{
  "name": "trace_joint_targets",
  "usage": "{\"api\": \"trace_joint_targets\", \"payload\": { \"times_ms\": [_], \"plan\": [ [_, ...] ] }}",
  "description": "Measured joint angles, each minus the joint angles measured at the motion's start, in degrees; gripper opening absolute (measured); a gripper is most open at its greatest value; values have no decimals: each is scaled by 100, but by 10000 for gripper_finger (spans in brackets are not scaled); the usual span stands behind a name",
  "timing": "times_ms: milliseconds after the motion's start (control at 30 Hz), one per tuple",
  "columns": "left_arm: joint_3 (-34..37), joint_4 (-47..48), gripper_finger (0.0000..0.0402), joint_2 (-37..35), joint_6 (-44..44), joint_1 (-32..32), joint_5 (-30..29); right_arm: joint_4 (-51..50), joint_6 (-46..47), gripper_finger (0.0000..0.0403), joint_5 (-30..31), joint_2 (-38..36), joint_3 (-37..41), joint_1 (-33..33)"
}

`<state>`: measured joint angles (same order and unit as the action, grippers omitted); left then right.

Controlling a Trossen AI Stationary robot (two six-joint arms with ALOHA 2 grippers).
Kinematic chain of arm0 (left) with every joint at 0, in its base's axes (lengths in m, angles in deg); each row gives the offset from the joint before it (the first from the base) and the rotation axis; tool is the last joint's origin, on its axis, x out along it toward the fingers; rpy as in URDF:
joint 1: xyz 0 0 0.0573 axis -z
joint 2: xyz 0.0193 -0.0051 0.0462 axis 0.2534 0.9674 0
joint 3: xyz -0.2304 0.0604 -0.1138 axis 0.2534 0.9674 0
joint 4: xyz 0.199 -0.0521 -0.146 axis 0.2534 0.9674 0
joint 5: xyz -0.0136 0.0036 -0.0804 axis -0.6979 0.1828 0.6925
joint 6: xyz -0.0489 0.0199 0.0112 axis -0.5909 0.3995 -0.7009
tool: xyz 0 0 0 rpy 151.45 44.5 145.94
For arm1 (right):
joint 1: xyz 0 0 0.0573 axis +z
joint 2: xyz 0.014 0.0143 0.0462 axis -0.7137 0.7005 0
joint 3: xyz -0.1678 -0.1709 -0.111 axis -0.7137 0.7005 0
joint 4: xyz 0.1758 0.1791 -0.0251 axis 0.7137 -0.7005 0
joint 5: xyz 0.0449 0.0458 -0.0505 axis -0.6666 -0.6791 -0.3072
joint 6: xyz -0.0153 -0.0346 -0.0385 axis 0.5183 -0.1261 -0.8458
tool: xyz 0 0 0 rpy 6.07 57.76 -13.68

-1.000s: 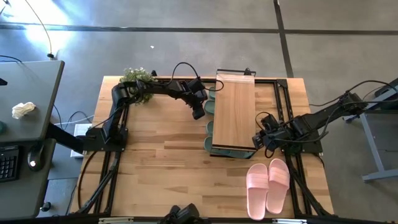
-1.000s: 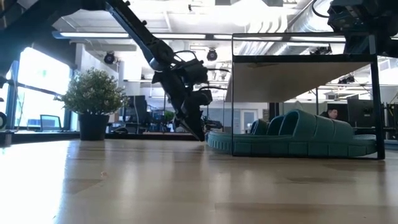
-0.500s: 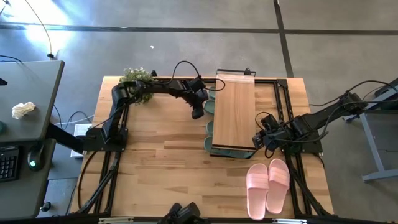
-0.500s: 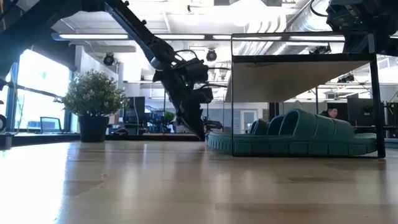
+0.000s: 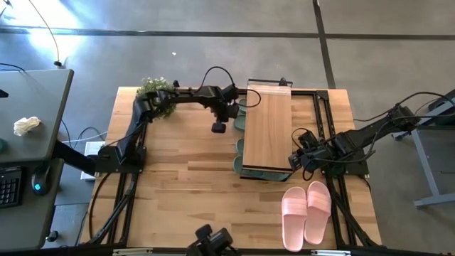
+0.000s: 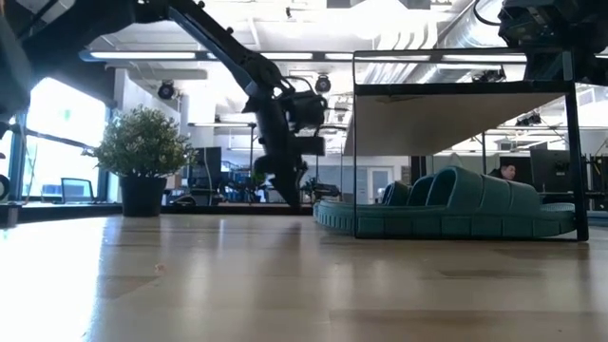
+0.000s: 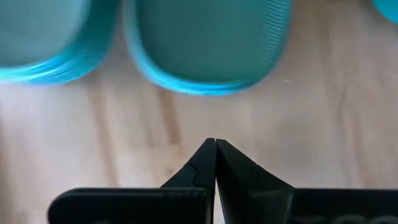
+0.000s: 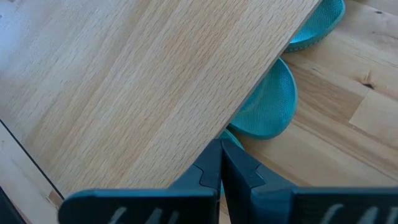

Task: Pick and place slides into the shelf
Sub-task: Adjust the green slides under the shelf

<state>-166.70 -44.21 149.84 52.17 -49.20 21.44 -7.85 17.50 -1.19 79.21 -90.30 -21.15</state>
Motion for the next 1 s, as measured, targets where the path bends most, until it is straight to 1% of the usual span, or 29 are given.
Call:
{"api": "trace_joint_targets", "payload": {
  "times_ms": [133, 267, 400, 533, 800, 900, 1000],
  "plan": [
    [1, -44, 0, 84, 392, 40, 227, 0, -2, 0, -2, 0, 0, 0],
    [2, -134, 0, 82, 630, 44, 204, 0, -6, 0, -2, 0, 0, 0],
    [-254, -158, 0, 82, 733, 49, 249, -1, -28, 0, -4, 0, 0, 0],
    [-511, 58, 0, 171, 799, 79, 175, 4, -24, 0, -4, 0, 0, 0],
    [-503, 87, 0, 163, 866, 78, 162, 15, 2, 0, 2, 2, -1, 0],
    [-498, 293, 0, 163, 880, 78, -134, 20, 3, 0, 1, 2, -1, 0],
    [-498, 297, 0, 165, 880, 49, -175, 20, 0, 0, 2, 2, 0, 0]
  ]
}}
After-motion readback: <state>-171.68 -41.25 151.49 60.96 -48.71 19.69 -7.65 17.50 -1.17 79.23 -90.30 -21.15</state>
